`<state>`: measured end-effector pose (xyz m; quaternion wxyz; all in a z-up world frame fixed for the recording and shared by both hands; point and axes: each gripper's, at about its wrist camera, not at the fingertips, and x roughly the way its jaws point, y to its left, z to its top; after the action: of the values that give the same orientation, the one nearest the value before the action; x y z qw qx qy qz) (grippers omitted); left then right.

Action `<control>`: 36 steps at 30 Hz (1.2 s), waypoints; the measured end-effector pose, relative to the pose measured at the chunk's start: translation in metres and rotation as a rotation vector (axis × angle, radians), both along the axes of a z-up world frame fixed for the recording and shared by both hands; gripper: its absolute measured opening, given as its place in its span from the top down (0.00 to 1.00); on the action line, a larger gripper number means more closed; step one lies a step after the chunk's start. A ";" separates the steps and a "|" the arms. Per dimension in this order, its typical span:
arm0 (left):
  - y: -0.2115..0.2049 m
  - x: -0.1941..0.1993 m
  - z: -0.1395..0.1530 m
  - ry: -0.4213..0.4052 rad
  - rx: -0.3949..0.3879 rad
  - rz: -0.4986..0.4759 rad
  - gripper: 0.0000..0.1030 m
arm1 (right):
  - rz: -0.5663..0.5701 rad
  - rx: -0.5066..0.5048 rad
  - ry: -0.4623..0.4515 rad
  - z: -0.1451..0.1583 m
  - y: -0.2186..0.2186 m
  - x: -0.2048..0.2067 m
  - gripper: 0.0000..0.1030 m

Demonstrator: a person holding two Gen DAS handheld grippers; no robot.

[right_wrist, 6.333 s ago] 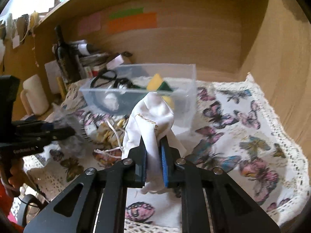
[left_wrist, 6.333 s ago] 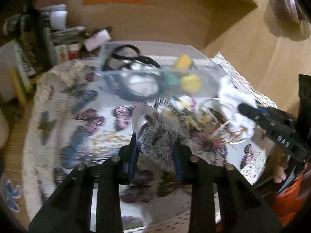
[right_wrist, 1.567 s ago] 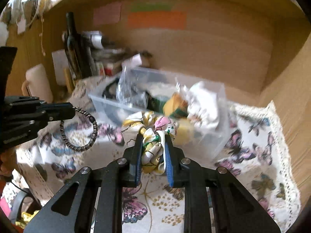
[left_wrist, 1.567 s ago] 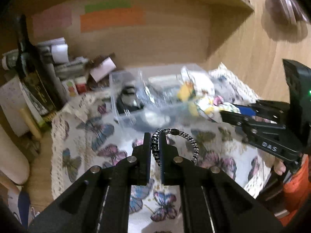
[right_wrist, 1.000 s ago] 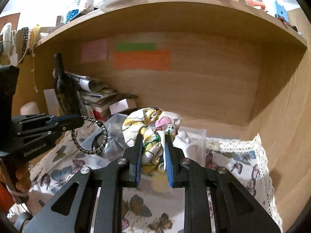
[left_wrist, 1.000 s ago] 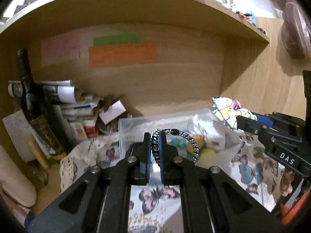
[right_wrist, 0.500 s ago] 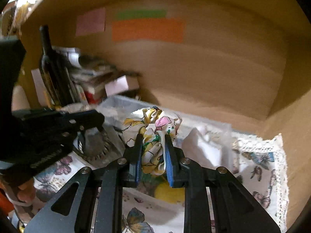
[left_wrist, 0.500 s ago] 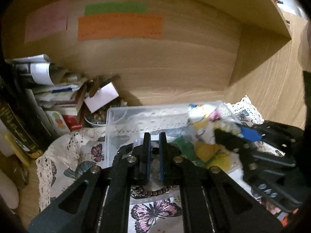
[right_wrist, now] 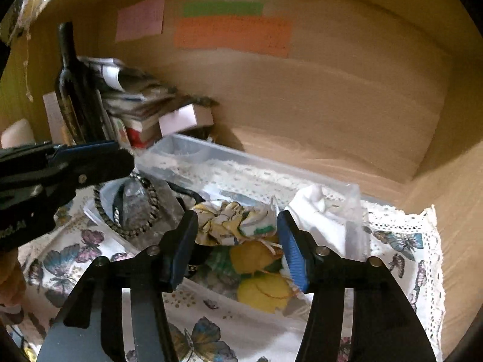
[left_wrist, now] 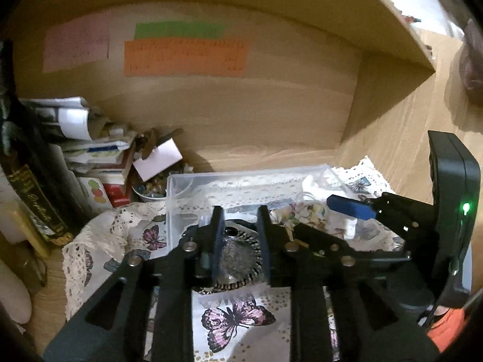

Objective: Organize soft objects

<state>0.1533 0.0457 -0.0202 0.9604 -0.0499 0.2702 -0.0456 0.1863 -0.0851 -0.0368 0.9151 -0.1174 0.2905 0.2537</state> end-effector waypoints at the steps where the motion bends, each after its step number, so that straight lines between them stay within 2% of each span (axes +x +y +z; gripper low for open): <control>1: 0.000 -0.004 0.002 -0.008 0.002 0.002 0.68 | -0.001 0.011 -0.009 0.004 -0.004 -0.004 0.51; 3: -0.001 -0.014 0.007 -0.031 0.003 0.006 0.58 | -0.002 0.032 -0.026 0.011 -0.011 -0.011 0.50; 6: -0.004 -0.031 0.014 -0.068 0.018 0.010 0.48 | -0.009 0.071 -0.063 0.024 -0.024 -0.025 0.41; 10: -0.009 -0.055 0.024 -0.123 0.048 0.022 0.37 | -0.014 0.122 -0.117 0.040 -0.039 -0.045 0.36; 13: -0.012 -0.071 0.029 -0.153 0.050 0.027 0.30 | -0.020 0.150 -0.166 0.051 -0.050 -0.063 0.24; 14: -0.013 -0.075 0.030 -0.158 0.048 0.026 0.25 | -0.022 0.161 -0.183 0.055 -0.053 -0.070 0.20; 15: -0.014 -0.080 0.031 -0.165 0.045 0.027 0.19 | -0.020 0.170 -0.202 0.059 -0.057 -0.078 0.19; 18: -0.019 -0.097 0.036 -0.202 0.057 0.053 0.09 | -0.016 0.189 -0.230 0.065 -0.062 -0.091 0.16; 21: -0.022 -0.109 0.038 -0.233 0.076 0.076 0.01 | -0.012 0.215 -0.247 0.067 -0.066 -0.102 0.05; 23: -0.024 -0.115 0.039 -0.245 0.082 0.087 0.00 | -0.015 0.231 -0.259 0.067 -0.068 -0.107 0.00; 36: -0.032 -0.132 0.038 -0.267 0.104 0.093 0.00 | -0.048 0.249 -0.275 0.065 -0.080 -0.128 0.00</control>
<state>0.0215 0.0139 0.0177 0.9902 -0.0059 0.1395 0.0070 0.0585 -0.1652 0.0284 0.9595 -0.0300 0.1319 0.2471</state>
